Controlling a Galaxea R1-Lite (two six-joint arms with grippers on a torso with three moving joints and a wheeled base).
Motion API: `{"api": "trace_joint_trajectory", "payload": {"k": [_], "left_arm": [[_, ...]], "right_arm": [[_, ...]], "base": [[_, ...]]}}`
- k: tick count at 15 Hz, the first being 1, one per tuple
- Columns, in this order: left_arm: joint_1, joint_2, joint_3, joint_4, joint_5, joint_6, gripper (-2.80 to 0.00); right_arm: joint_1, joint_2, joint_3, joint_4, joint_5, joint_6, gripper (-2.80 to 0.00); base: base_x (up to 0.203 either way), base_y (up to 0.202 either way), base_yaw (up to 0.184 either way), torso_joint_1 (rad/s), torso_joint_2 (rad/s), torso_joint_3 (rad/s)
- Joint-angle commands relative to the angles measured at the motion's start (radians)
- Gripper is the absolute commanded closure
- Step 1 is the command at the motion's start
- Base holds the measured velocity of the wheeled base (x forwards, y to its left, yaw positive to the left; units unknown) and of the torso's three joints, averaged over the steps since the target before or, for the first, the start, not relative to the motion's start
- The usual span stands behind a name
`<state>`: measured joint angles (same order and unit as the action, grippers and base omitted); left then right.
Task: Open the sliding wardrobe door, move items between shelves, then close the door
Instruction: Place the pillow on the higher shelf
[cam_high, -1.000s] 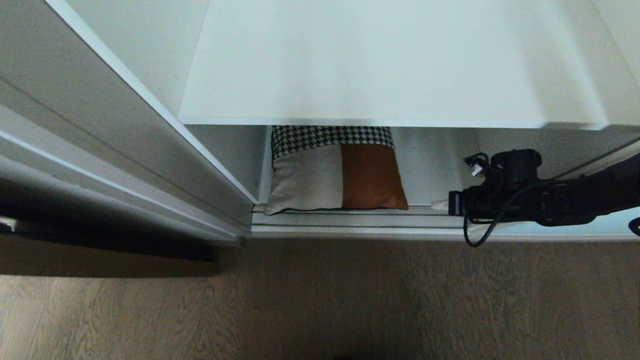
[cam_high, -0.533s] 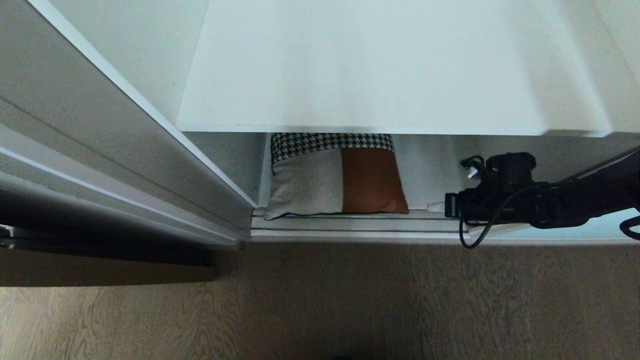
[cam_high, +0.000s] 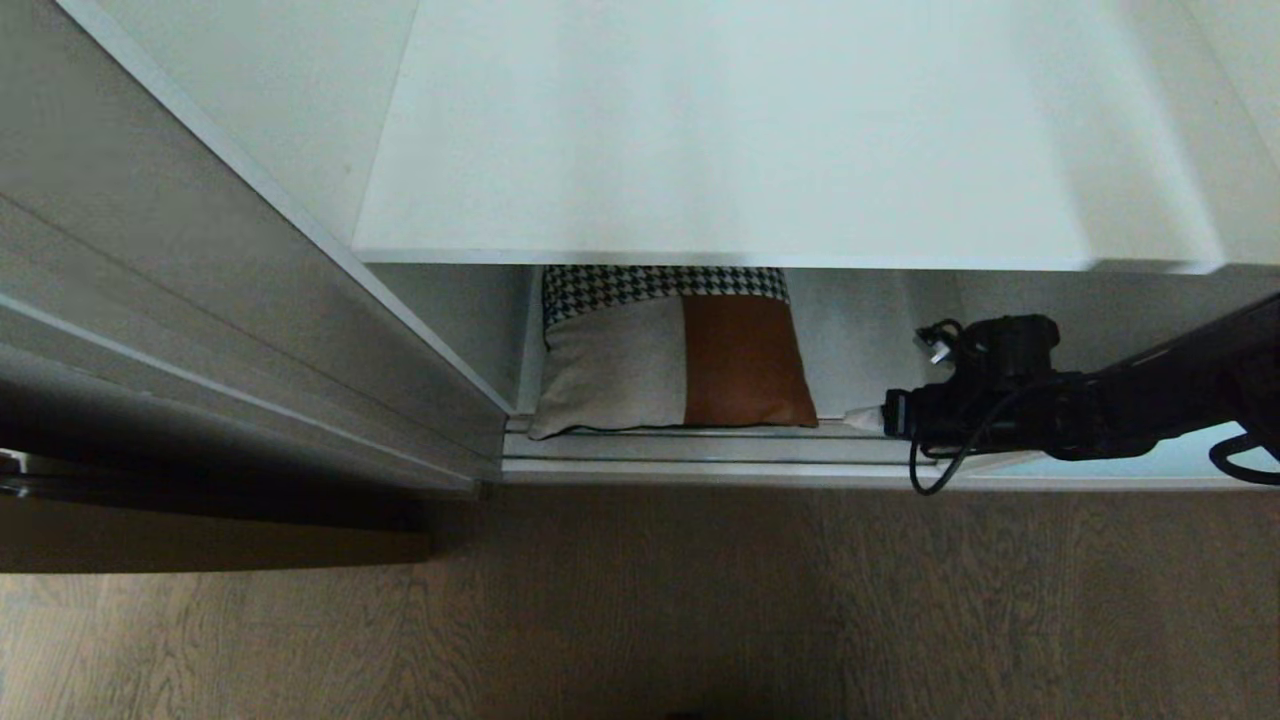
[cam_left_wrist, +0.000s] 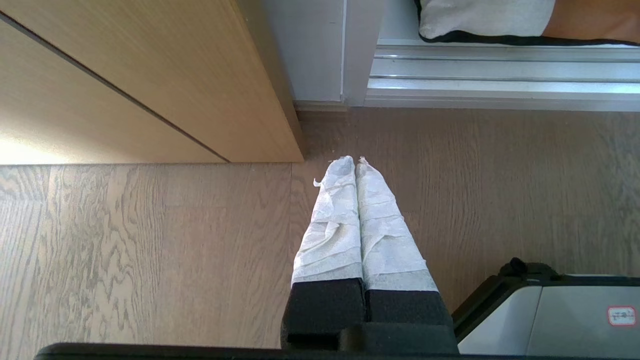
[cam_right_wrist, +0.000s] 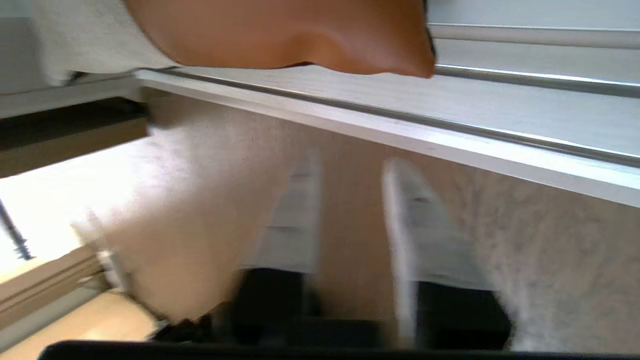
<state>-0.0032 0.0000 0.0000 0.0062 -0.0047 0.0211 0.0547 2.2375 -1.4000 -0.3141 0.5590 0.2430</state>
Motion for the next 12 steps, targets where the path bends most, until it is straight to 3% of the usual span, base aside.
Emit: {"api": "trace_joint_trajectory", "payload": {"k": [1, 6, 9, 12], "left_arm": [[0.0, 0.0, 0.002, 0.0, 0.0, 0.0, 0.0], [0.0, 0.0, 0.002, 0.0, -0.001, 0.0, 0.0], [0.0, 0.0, 0.002, 0.0, 0.0, 0.0, 0.0], [0.0, 0.0, 0.002, 0.0, 0.0, 0.0, 0.0]], "right_arm": [[-0.013, 0.036, -0.006, -0.022, 0.049, 0.014, -2.8], [-0.019, 0.132, -0.024, -0.143, 0.104, 0.052, -2.8], [-0.011, 0.212, -0.113, -0.212, 0.131, 0.113, -2.8], [0.0, 0.287, -0.214, -0.217, 0.134, 0.122, -2.8]], "base": [[0.0, 0.0, 0.0, 0.0, 0.0, 0.0], [0.0, 0.0, 0.0, 0.0, 0.0, 0.0], [0.0, 0.0, 0.0, 0.0, 0.0, 0.0], [0.0, 0.0, 0.0, 0.0, 0.0, 0.0]]}}
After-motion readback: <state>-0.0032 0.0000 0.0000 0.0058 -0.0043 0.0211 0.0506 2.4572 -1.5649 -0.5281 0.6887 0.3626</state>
